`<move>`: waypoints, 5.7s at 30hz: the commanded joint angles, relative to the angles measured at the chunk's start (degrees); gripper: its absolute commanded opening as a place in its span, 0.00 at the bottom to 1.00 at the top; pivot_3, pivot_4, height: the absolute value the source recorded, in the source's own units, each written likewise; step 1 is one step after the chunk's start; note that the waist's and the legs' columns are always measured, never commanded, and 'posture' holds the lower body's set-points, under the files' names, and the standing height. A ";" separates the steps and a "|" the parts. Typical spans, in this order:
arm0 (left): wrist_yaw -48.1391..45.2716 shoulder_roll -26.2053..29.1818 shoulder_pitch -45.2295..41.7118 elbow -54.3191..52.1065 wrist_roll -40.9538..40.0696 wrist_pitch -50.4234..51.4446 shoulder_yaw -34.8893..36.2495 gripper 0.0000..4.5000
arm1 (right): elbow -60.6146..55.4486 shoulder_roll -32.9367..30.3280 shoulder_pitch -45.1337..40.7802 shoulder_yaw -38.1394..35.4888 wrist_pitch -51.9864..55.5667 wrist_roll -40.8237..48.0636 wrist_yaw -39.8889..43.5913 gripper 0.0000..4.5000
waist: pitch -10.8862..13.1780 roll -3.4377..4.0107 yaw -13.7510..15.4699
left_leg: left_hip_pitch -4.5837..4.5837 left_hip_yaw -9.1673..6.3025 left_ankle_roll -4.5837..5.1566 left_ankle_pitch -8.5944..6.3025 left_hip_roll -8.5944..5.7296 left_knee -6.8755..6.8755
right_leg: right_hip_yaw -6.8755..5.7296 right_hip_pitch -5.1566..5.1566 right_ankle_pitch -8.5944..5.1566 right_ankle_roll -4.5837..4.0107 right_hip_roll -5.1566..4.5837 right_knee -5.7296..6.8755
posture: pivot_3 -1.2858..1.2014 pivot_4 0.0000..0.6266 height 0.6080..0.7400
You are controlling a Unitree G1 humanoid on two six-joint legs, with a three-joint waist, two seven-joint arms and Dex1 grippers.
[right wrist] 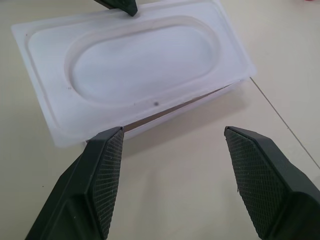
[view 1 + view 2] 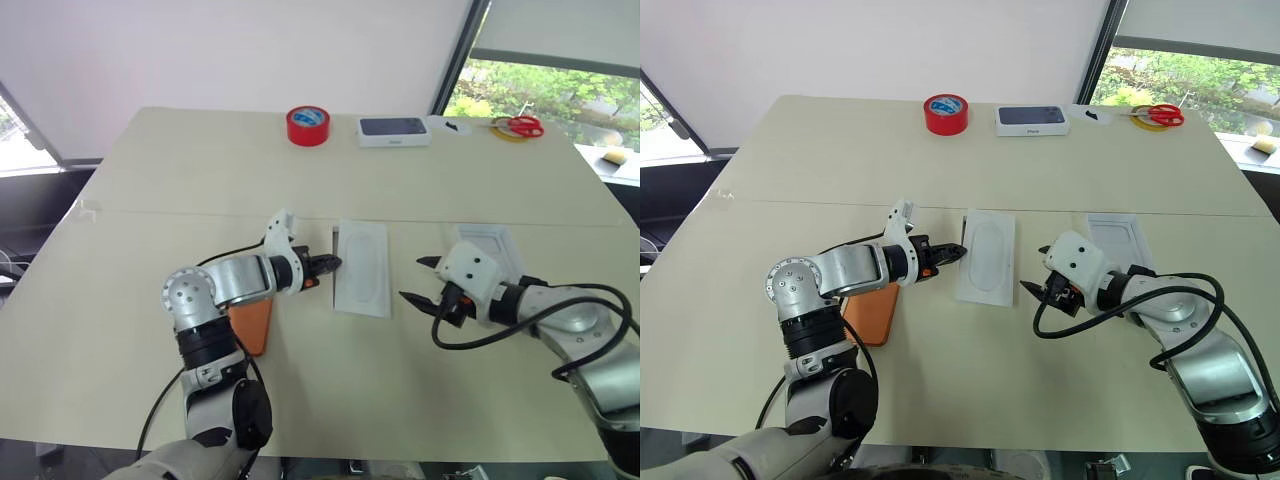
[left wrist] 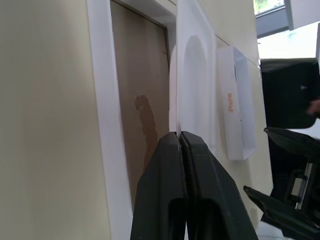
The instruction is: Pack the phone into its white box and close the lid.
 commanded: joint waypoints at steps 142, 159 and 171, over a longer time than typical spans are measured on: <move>-33.22 32.49 20.63 -5.66 -3.29 -1.10 -5.83 0.97 | 18.29 27.71 -27.39 38.62 12.03 -21.57 -1.00 0.00 | -0.56 0.60 -0.35 | -0.29 -0.50 0.64 0.24 -0.89 0.02 | -0.40 -0.04 0.04 -0.23 -0.94 0.13 | 0.52 0.24 0.88; -28.78 31.51 21.51 -6.34 -3.13 -3.04 -4.78 0.97 | 18.75 27.18 -27.92 37.87 11.62 -21.71 -0.90 0.00 | -0.55 0.60 -0.57 | -0.20 -0.53 0.55 0.29 -0.86 -0.08 | -0.41 -0.02 0.04 -0.23 -0.92 0.13 | 0.52 0.24 0.88; -21.41 33.42 20.38 -5.62 -3.82 0.49 -6.82 0.97 | 16.52 24.06 -28.82 37.71 11.87 -19.19 2.89 0.00 | -0.53 0.62 -0.74 | -0.19 -0.53 0.56 0.28 -0.82 -0.19 | -0.42 -0.05 0.04 -0.24 -0.91 0.08 | 0.52 0.24 0.88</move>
